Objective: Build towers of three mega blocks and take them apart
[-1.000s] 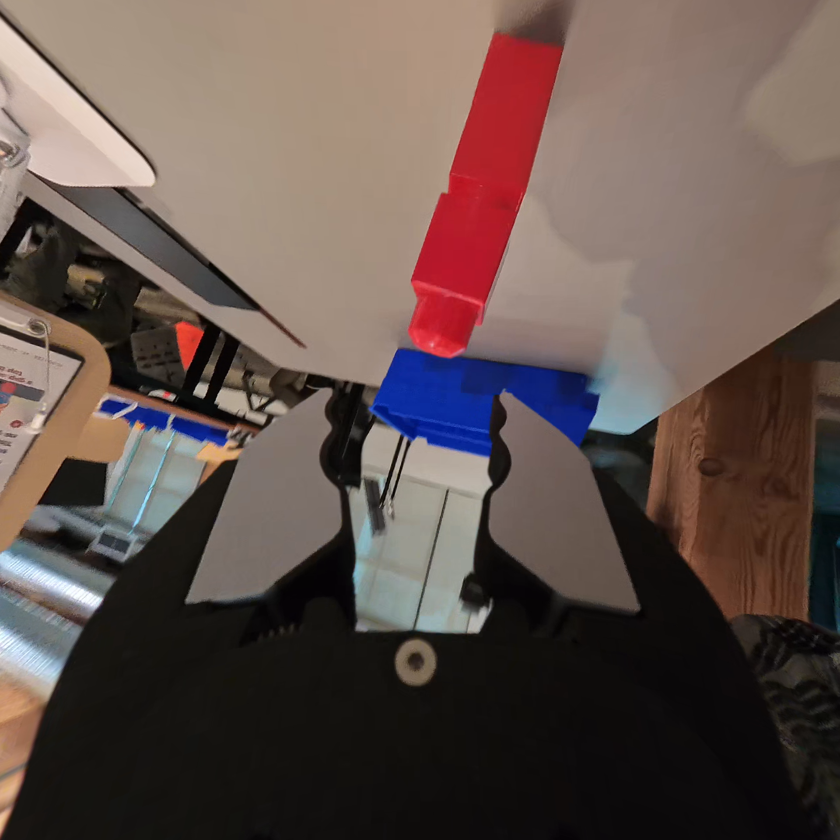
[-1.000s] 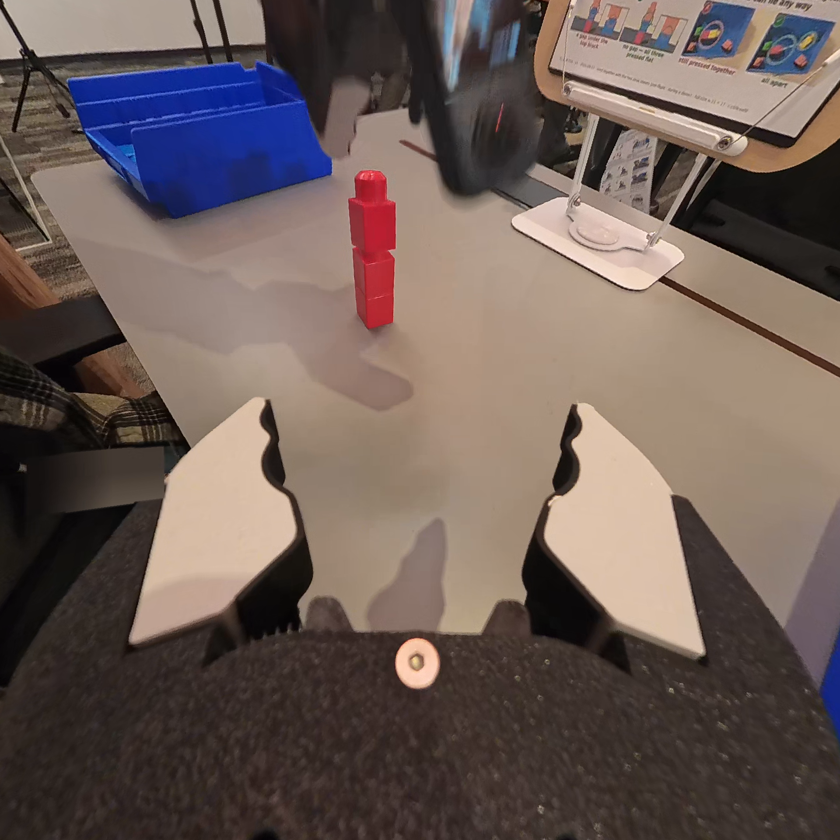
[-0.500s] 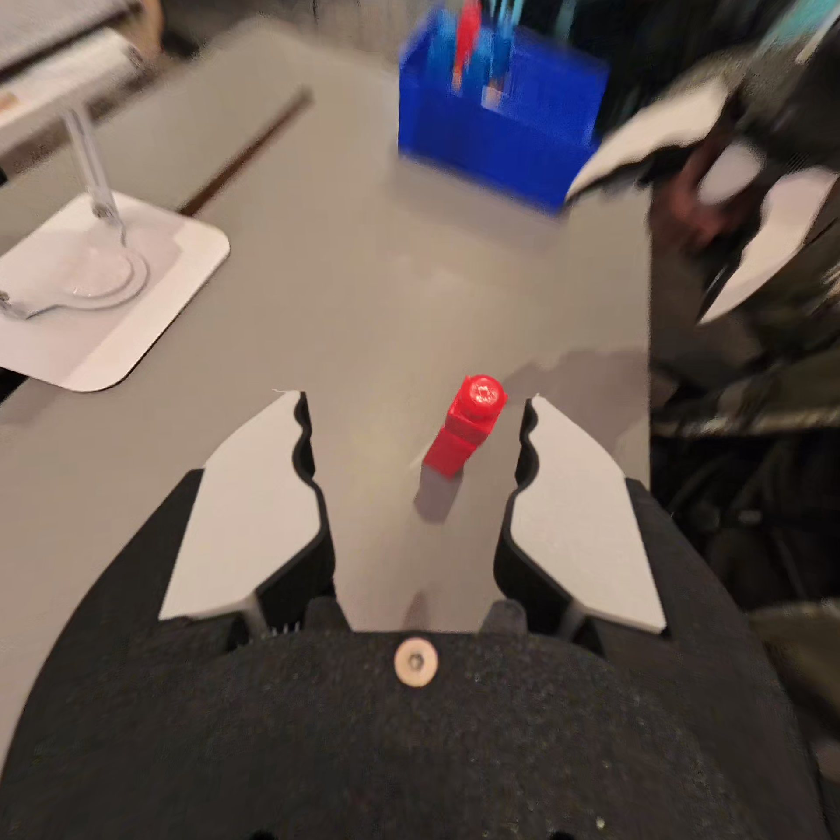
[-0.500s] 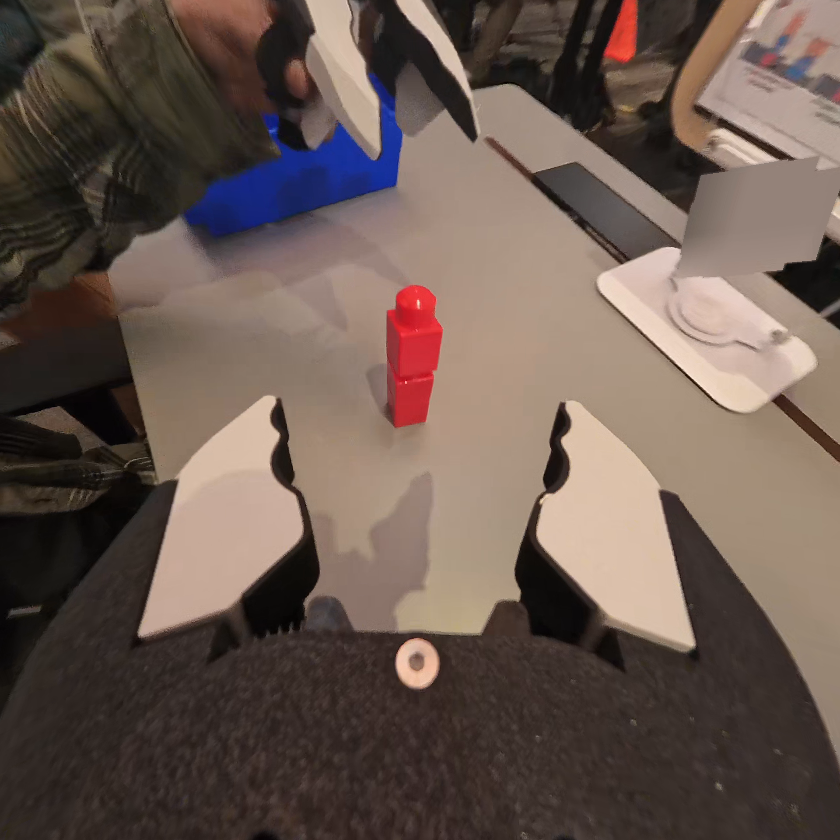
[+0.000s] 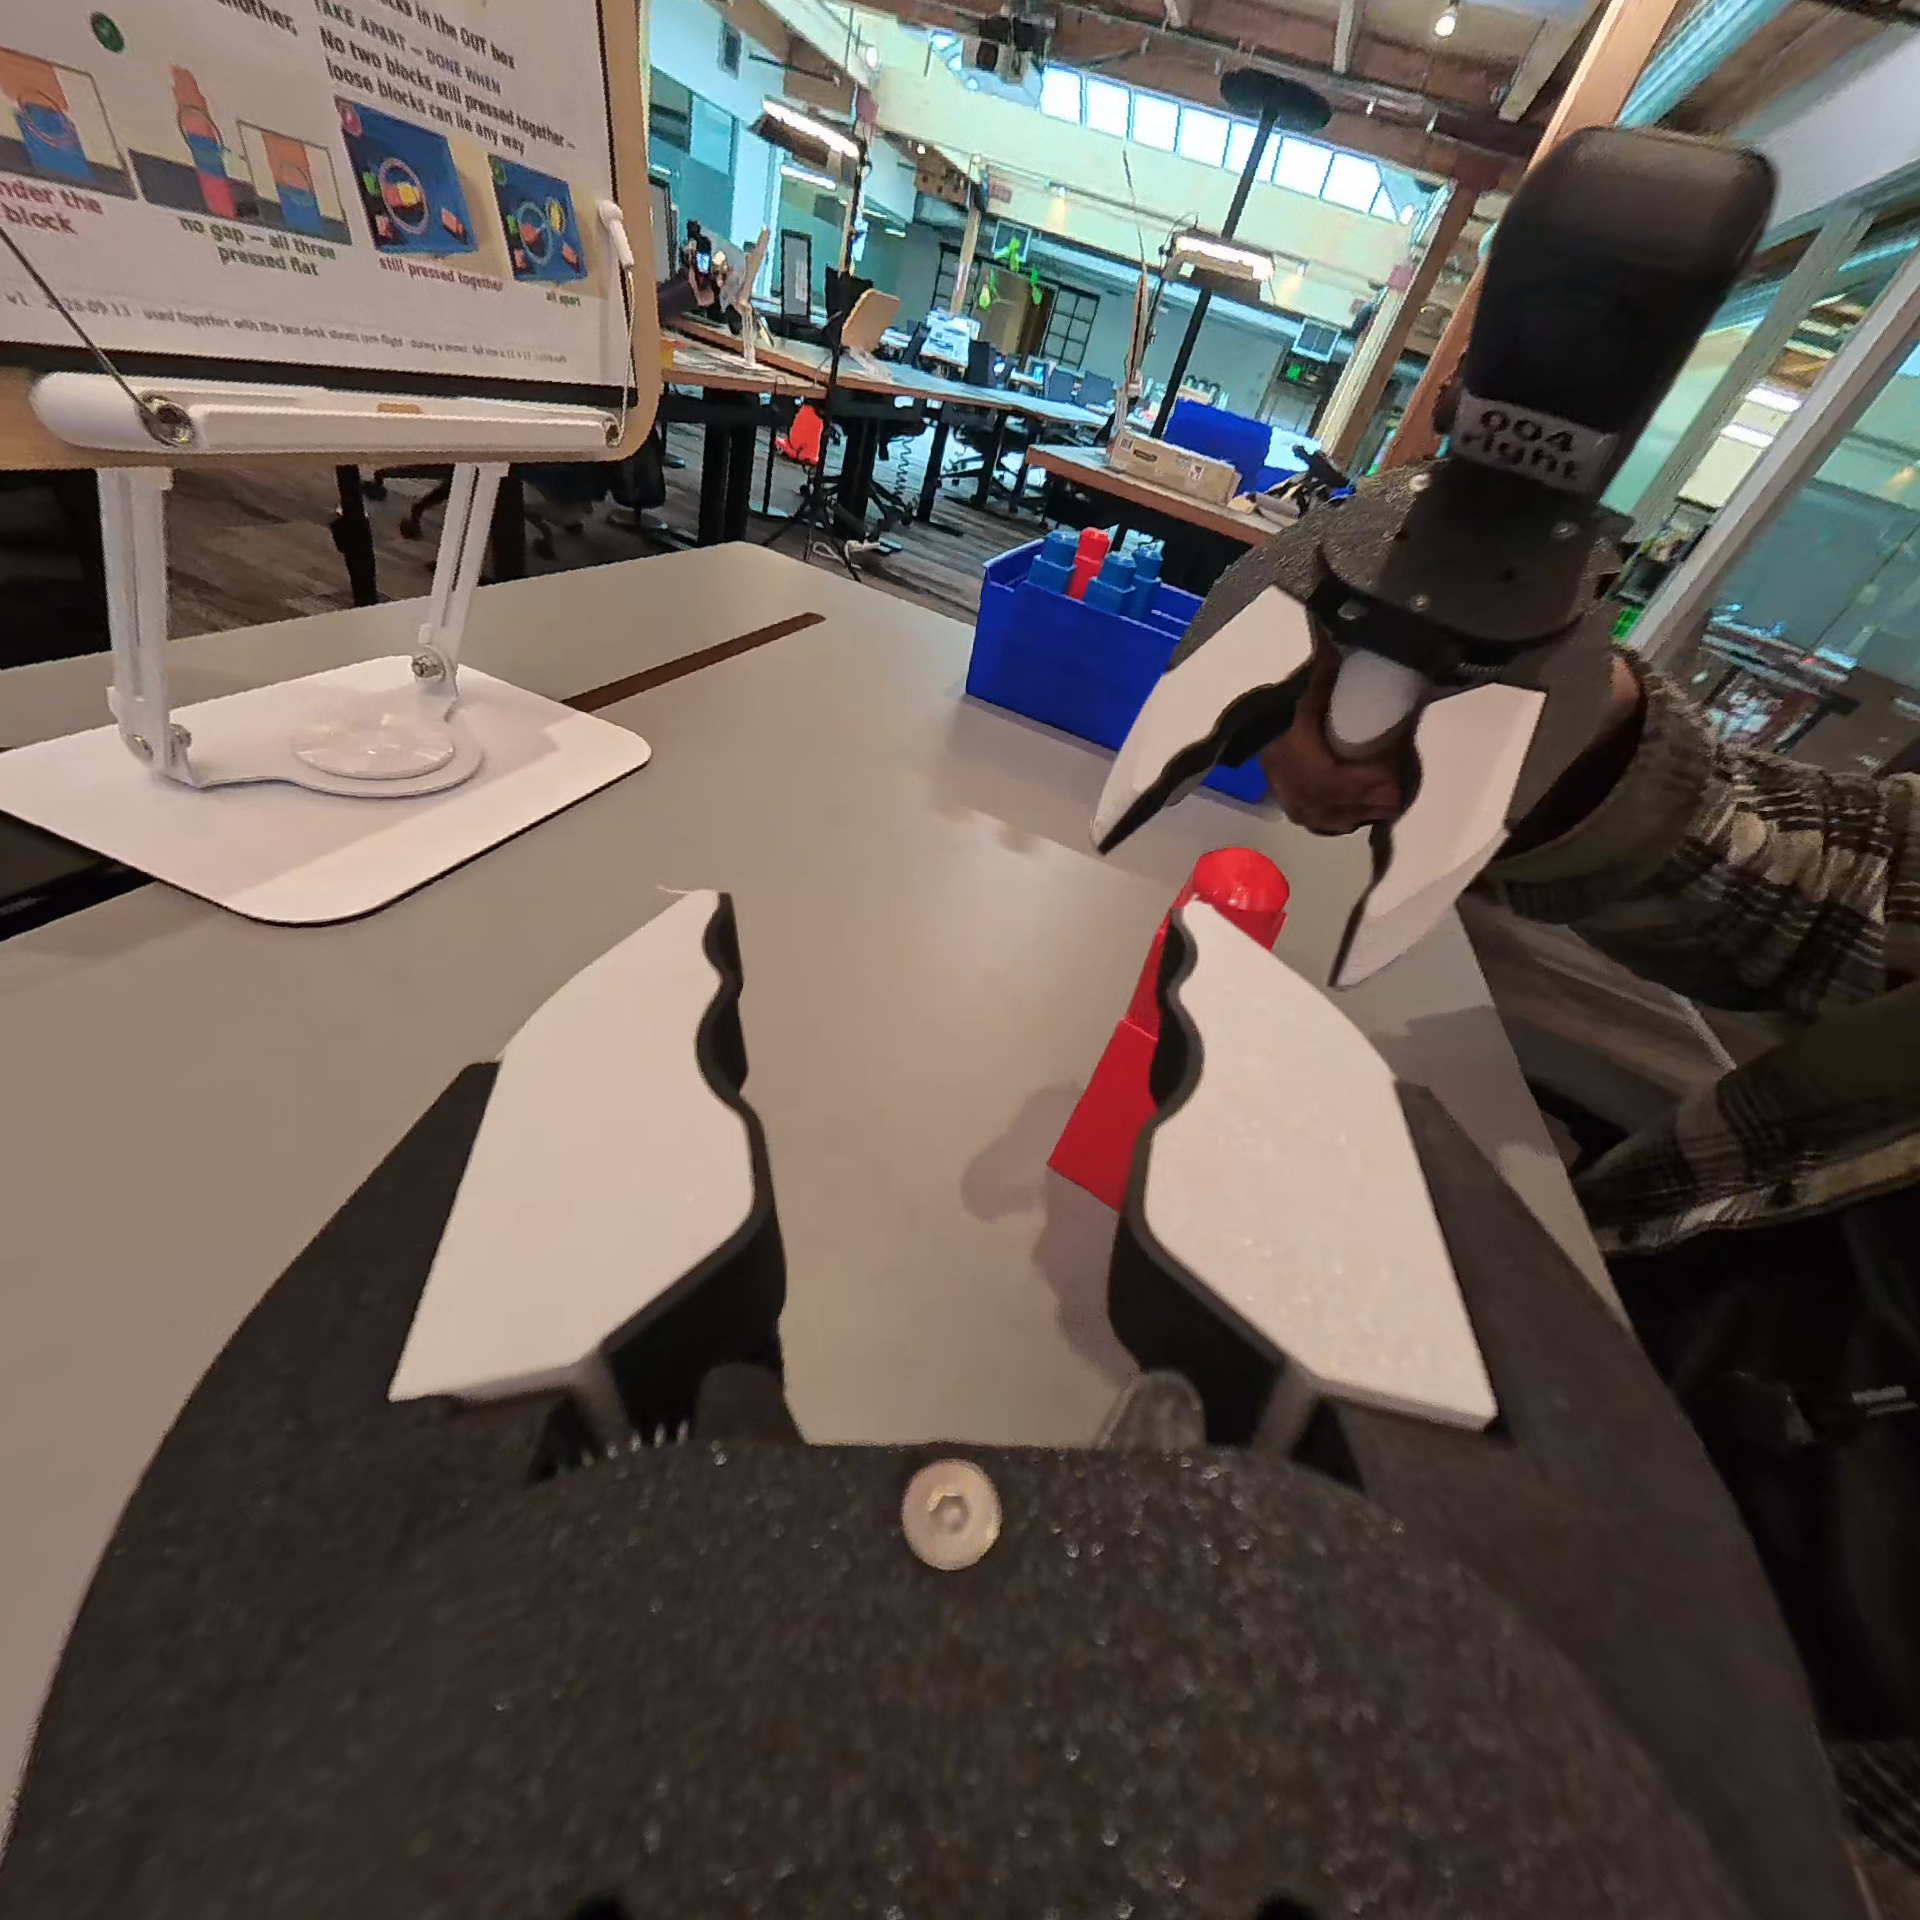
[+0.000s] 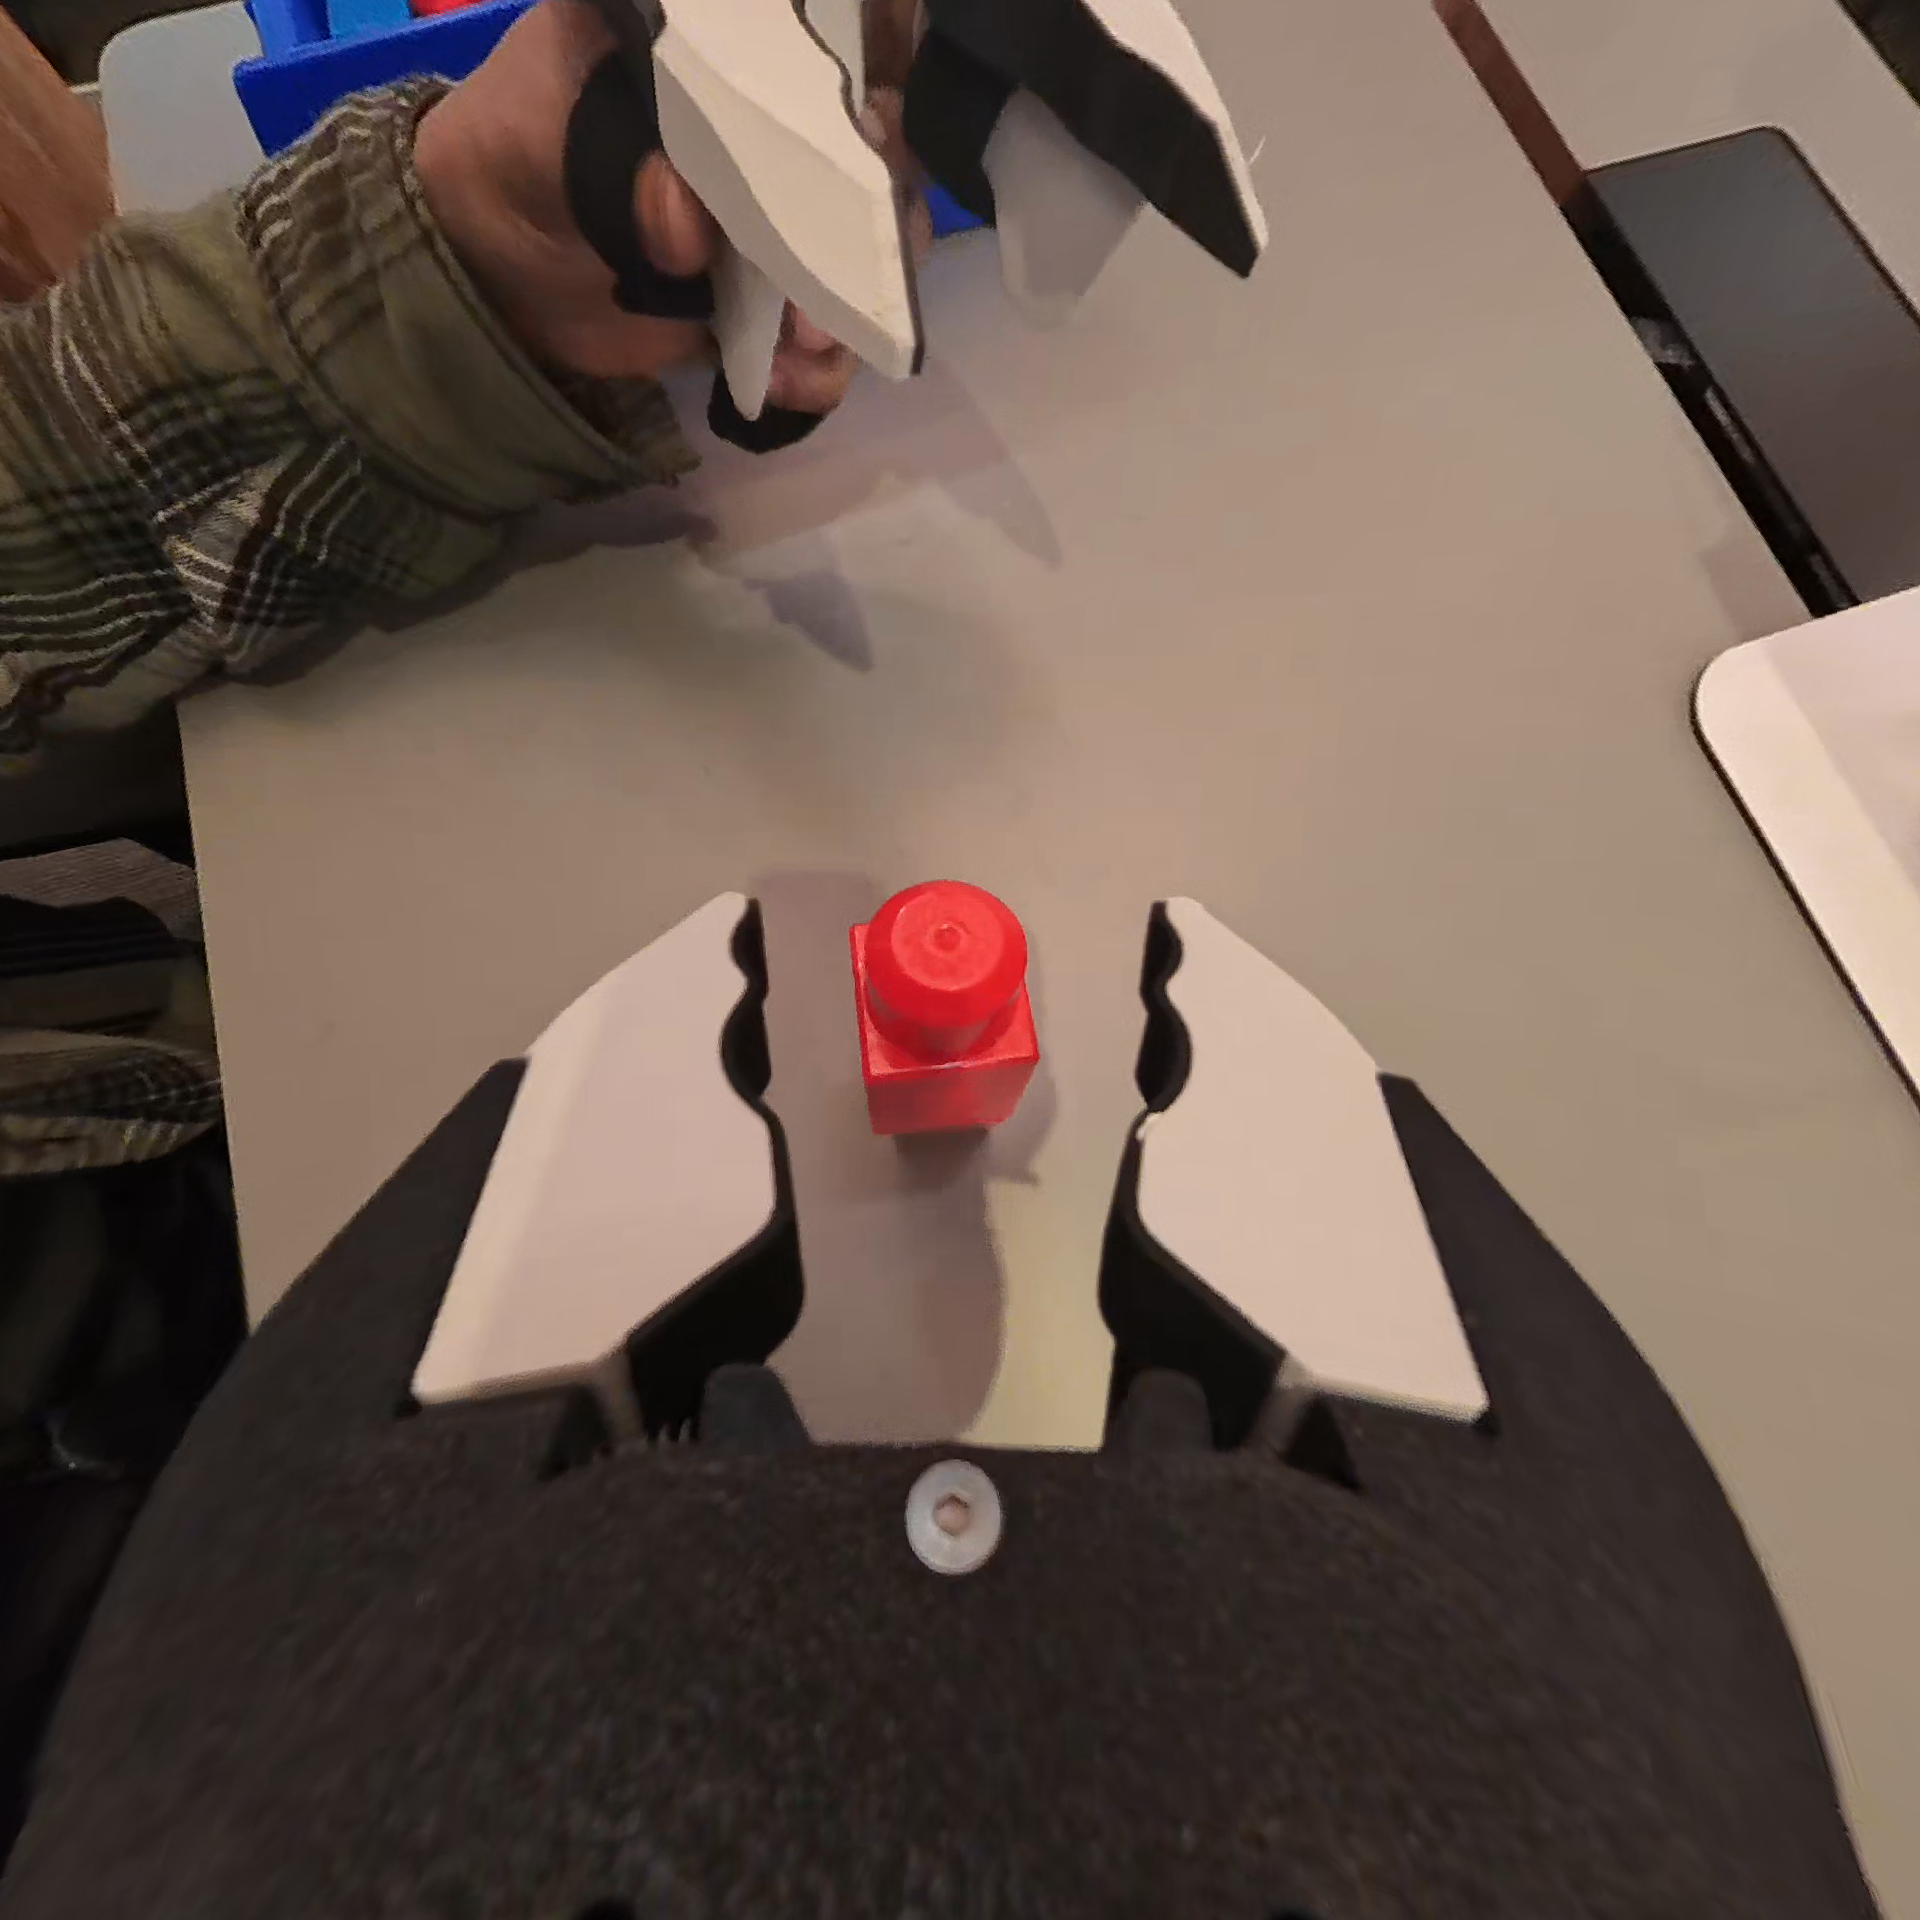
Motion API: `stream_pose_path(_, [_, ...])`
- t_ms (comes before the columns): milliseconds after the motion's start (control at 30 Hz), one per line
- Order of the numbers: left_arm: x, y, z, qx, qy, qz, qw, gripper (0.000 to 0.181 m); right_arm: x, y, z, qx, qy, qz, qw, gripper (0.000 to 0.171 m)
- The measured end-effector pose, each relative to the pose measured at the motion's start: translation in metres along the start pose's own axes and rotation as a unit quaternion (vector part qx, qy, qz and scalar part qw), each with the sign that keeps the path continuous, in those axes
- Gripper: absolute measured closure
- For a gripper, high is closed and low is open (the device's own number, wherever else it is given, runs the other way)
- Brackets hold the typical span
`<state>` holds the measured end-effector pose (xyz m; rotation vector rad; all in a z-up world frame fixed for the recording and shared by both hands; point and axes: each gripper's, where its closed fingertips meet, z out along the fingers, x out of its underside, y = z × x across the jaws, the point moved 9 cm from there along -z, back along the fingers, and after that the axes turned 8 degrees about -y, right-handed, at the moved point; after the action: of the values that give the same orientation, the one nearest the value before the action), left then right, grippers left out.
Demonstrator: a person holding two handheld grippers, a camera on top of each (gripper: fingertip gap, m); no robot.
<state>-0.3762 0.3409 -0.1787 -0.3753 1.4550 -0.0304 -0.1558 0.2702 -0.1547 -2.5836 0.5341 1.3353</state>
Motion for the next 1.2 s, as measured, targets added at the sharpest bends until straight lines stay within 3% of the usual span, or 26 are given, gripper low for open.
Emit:
stream_pose_path(33, [0.001,0.0,0.0,0.003,-0.001,-0.004,1.0,0.105,0.0,-0.001,0.001,-0.005,-0.005,0.004,1.0,0.107])
stream_pose_path(200, [0.003,0.002,-0.002,-0.001,-0.007,-0.01,1.0,0.104,0.011,-0.004,0.002,-0.027,-0.019,0.023,0.999,0.139])
stream_pose_path(800, [0.006,-0.008,-0.003,0.053,0.036,0.002,0.998,0.109,0.044,-0.002,-0.003,-0.032,-0.17,0.007,0.985,0.14])
stream_pose_path(1200, [0.007,-0.006,-0.006,0.041,0.042,0.006,0.998,0.112,0.059,-0.001,-0.005,-0.028,-0.24,0.006,0.97,0.14])
